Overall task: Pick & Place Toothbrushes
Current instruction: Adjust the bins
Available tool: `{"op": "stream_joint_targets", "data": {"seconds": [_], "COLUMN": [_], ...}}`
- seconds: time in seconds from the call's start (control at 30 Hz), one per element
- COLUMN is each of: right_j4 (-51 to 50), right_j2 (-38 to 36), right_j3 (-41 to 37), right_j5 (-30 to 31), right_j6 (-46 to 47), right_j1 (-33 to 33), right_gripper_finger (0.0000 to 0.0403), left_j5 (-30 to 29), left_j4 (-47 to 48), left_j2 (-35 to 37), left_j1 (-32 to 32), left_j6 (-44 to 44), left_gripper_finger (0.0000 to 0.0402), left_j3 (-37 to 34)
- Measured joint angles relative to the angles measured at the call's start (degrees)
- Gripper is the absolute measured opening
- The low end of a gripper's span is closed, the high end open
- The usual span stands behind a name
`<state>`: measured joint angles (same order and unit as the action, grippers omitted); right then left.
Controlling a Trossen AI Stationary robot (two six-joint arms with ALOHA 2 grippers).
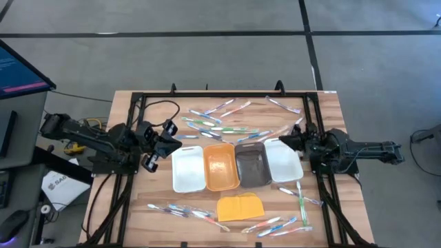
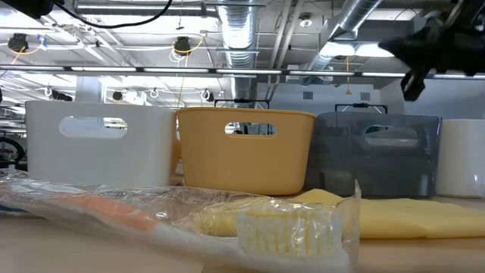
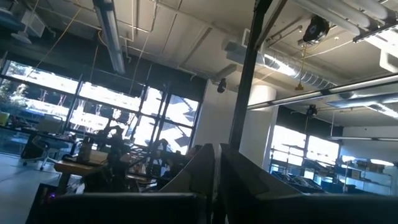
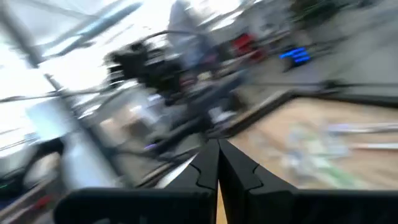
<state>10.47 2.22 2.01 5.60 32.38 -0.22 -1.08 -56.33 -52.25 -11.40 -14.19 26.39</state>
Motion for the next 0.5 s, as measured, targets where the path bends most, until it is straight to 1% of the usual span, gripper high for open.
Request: {"op": "stream_joint_targets", "data": {"seconds": [0.07, 0.13, 0.23, 0.3, 0.37, 0.5], "right_j4": [-0.5, -3.9, -14.4, -22.9, -30.1, -42.0], "right_j2": [0.0, 0.0, 0.4, 1.4, 2.9, 7.6], "right_j3": [1.2, 2.8, 7.0, 9.9, 12.9, 18.4], "right_j5": [-0.1, 1.6, 6.8, 11.3, 14.5, 16.8], "right_j6": [0.9, 1.6, 4.2, 7.6, 11.3, 18.6], "right_j1": [1.6, 3.4, 5.7, 7.3, 8.7, 10.9], "right_gripper_finger": [0.0, 0.0, 0.0, 0.0, 0.0, 0.0], "left_j5": [0.5, 0.5, 0.5, 0.5, 0.5, 0.5], "left_j4": [0.0, 0.0, 0.0, 0.0, 0.0, 0.1], "left_j2": [0.0, 0.0, 0.0, 0.0, 0.0, 0.0], "left_j1": [0.0, 0.0, 0.0, 0.0, 0.0, 0.0], "left_j6": [0.0, 0.0, 0.0, 0.0, 0.2, 0.3], "left_gripper_finger": [0.0019, 0.0019, 0.0019, 0.0019, 0.0019, 0.0019], "left_j3": [0.0, 0.0, 0.0, 0.0, 0.0, 0.0]}}
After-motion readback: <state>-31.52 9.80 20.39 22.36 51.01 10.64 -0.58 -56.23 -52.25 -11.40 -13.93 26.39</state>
